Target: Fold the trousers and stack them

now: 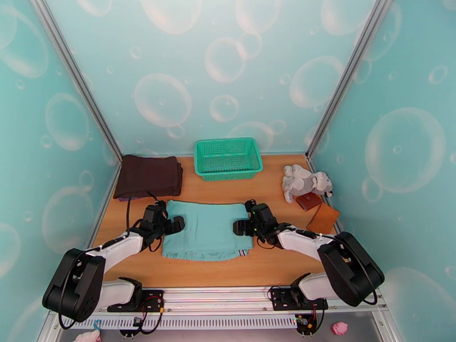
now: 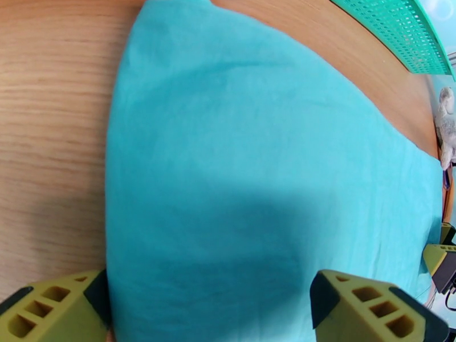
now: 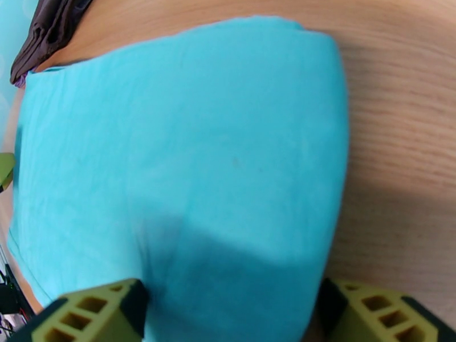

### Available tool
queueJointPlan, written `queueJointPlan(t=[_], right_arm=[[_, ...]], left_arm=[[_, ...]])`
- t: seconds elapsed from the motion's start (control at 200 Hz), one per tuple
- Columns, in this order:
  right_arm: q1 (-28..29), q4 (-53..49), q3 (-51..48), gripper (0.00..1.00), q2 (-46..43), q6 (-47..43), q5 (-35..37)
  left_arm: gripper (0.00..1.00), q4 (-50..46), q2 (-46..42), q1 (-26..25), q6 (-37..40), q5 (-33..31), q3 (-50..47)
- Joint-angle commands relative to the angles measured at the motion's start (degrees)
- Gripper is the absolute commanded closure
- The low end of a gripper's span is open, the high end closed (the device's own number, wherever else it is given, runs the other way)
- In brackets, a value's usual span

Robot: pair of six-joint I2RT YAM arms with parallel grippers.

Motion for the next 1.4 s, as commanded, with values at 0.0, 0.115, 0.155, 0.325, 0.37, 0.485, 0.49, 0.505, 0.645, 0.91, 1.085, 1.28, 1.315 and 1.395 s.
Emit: queueJointPlan(t=[0.0,0.115,0.155,0.325,0.37,0.485,0.49,0.505,0.645,0.91,1.085,1.28,1.315,1.395], right_arm=[[1.53,0.16,0.65,0.25,4.05,0.66,-6.0],[2.48,0.19,0.92,0.34,5.49,0.49,-7.27],[2.54,0.8,0.74,0.4,5.69,0.62,-7.9],[2.51,3.47,0.32,0.69,4.88,0.97,-10.27],[2.48,4.09,0.69,0.83,4.39,0.82,-10.81],[3.01,4.44,2.96,1.0,1.66,-0.12,-12.99],[3.06,4.45,3.12,1.0,1.51,-0.17,-13.02],[3.2,4.2,3.52,1.0,1.01,-0.41,-13.09],[5.75,1.61,9.07,1.0,-1.82,-2.91,-13.29],[8.68,3.01,19.73,1.0,3.21,-4.41,-16.93],[10.04,1.78,35.44,1.0,12.2,-6.46,-17.53],[9.96,-3.97,64.53,1.0,30.36,-8.57,-18.3],[9.88,-4.49,69.79,1.0,33.54,-8.29,-18.23],[9.61,-5.51,82.35,1.0,42.53,-6.86,-19.26]], left_arm=[[0.04,1.03,5.11,-1.49,1.32,4.29,2.06],[0.14,0.85,8.68,-4.44,1.88,5.53,4.12],[0.22,1.02,9.21,-5.5,1.87,6.09,4.79],[0.67,0.51,10.31,-8.1,1.27,6.14,8.22],[0.81,-0.4,10.29,-8.21,1.02,5.34,9.38],[1.0,-5.69,8.24,-8.12,1.56,2.55,13.22],[1.0,-5.95,8.06,-8.08,1.65,2.39,13.39],[1.0,-6.83,7.46,-8.03,1.79,2.01,13.95],[1.0,-16.92,1.64,-6.67,3.55,-3.27,20.99],[1.0,-28.76,-3.73,0.13,8.22,-7.49,34.2],[1.0,-31.16,-2.98,8.18,11.08,-8.0,42.28],[1.0,-28.88,4.52,19.66,12.37,-5.31,51.73],[1.0,-28.24,6.48,21.5,12.07,-5.11,53.62],[1.0,-27.35,11.95,25.08,11.72,-3.46,58.5]])
